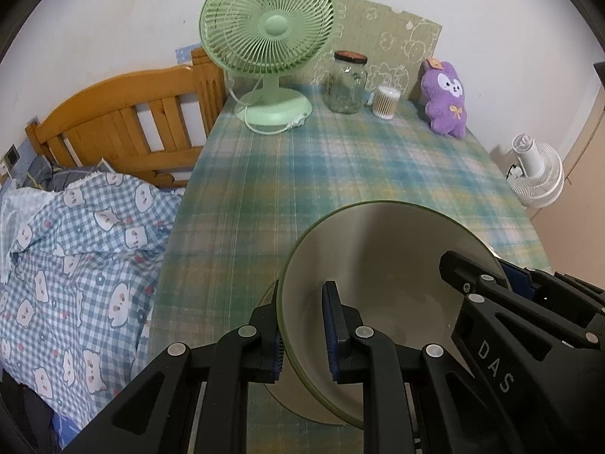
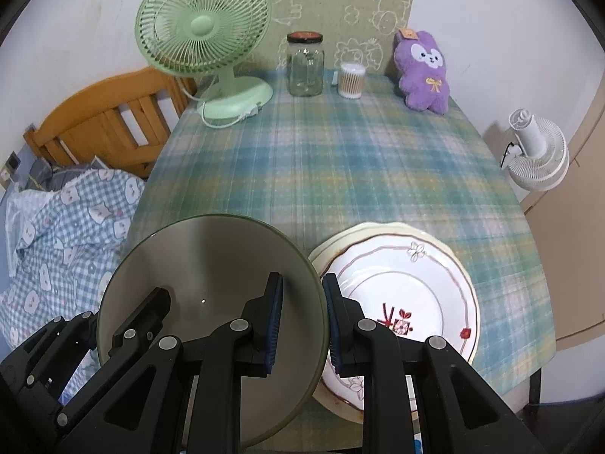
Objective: Organize plates and bowls
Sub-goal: 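Carry the cream bowl with both grippers beside the plate stack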
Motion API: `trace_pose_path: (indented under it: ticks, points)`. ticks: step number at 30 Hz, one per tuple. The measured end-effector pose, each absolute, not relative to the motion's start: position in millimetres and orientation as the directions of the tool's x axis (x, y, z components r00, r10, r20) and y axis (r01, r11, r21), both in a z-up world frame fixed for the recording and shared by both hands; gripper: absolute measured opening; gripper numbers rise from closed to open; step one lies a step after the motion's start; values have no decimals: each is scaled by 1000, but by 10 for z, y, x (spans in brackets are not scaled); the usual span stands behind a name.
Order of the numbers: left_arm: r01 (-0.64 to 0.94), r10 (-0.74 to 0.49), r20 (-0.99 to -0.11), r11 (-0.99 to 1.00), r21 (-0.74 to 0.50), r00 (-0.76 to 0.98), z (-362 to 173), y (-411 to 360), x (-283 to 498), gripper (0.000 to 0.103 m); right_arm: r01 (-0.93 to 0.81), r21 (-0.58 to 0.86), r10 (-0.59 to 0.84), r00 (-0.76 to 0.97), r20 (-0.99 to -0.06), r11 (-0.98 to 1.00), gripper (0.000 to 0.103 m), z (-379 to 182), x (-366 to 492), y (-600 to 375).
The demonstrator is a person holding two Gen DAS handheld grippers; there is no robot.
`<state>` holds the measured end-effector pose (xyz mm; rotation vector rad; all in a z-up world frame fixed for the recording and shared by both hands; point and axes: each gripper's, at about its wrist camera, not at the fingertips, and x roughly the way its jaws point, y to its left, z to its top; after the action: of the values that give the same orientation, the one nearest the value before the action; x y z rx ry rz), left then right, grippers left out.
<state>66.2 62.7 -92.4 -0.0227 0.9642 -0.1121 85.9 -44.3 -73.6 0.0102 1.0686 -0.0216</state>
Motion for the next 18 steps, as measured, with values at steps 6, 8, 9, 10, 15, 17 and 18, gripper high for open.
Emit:
trace_pose_path:
  ticks: [6, 8, 9, 10, 15, 17, 18]
  points:
    - [82, -89, -832, 995, -52, 548, -1040, 631, 651, 14, 16, -4, -11, 454, -891, 1000, 25, -875, 862, -422]
    - [76, -77, -833, 996, -43, 547, -1065, 637, 666, 14, 8, -3, -6, 448, -894, 1000, 25, -905, 874, -397]
    - [73, -72, -836, 997, -38, 544, -1088, 650, 678, 14, 6, -3, -5, 445, -896, 1000, 25, -919, 880, -385]
    - [70, -70, -838, 997, -38, 541, -1106, 661, 685, 14, 3, -3, -4, 441, -897, 1000, 25, -934, 881, -374]
    - [75, -67, -838, 997, -31, 541, -1164, 693, 686, 13, 8, -1, -5, 427, -904, 1000, 25, -1008, 912, -349]
    - [79, -67, -836, 996, -28, 545, -1164, 692, 687, 13, 12, 2, -3, 421, -907, 1000, 25, -1028, 936, -354]
    - [80, -68, -835, 996, -29, 545, -1164, 696, 687, 14, 12, 4, -1, 418, -908, 1000, 25, -1034, 946, -360]
